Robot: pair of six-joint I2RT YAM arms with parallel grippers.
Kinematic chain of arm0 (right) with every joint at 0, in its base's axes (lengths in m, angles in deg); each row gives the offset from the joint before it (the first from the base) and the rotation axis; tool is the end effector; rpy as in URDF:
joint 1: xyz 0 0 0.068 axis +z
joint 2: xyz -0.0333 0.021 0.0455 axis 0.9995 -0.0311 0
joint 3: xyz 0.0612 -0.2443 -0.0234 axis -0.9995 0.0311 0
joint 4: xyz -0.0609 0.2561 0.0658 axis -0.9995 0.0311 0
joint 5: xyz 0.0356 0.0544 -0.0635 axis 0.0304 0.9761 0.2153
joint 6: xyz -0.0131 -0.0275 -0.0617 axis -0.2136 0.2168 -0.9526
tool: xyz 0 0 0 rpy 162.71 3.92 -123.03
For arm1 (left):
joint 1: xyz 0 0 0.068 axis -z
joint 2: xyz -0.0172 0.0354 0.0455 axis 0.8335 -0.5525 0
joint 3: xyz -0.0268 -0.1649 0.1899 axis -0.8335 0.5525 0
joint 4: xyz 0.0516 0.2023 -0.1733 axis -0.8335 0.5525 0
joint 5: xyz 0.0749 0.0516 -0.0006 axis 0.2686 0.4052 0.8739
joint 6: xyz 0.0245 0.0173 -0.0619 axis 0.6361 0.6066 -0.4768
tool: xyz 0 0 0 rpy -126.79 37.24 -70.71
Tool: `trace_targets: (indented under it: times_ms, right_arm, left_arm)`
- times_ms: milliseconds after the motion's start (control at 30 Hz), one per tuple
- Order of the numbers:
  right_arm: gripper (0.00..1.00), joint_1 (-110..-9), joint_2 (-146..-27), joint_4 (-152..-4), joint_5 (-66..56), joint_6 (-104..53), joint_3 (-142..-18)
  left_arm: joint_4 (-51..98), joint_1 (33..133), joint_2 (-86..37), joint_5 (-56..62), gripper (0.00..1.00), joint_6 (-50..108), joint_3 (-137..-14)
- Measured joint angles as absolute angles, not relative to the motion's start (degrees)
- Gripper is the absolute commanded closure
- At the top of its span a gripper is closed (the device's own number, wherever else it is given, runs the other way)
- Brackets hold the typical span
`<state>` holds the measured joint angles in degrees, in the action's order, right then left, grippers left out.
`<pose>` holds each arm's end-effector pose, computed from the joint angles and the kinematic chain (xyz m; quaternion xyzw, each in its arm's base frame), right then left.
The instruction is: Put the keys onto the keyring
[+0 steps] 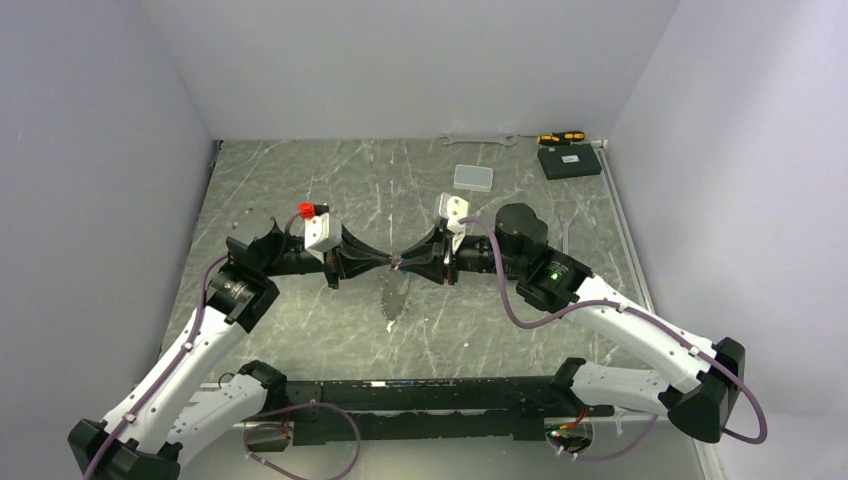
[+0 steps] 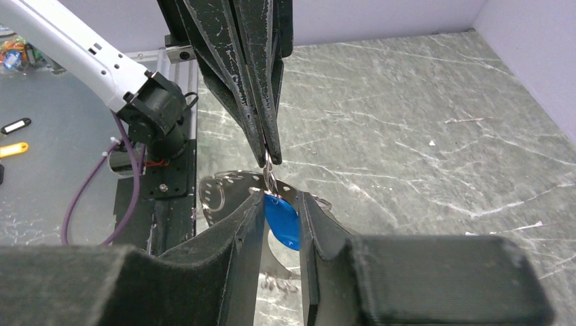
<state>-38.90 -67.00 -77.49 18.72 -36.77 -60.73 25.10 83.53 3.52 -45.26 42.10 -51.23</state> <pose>0.1632 0.2345 0.3516 -0.4869 0.5569 0.4303 0.5173 0.1716 -0.1398 0.3557 0.4803 0.5164 -0.4619 0.5379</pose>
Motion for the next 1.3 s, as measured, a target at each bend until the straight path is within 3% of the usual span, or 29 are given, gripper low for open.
trace_targets:
  times_ms: [200,333,1300]
  right_arm:
    - [0.94,-38.9,-67.0,-77.5,18.8,-36.7,-60.7]
    - [1.00,-38.9,-67.0,-77.5,18.9,-36.5,-60.7]
    - [1.00,-39.0,-66.9,-77.6,19.1,-36.5,-60.0]
  left_arm:
    - [24.8,83.3,3.5,-45.5,1.00,42.1,-51.2]
    - [24.7,83.1,3.5,-45.4,1.00,42.1,-51.1]
    - [22.7,82.4,4.3,-45.7,1.00,39.8,-50.1]
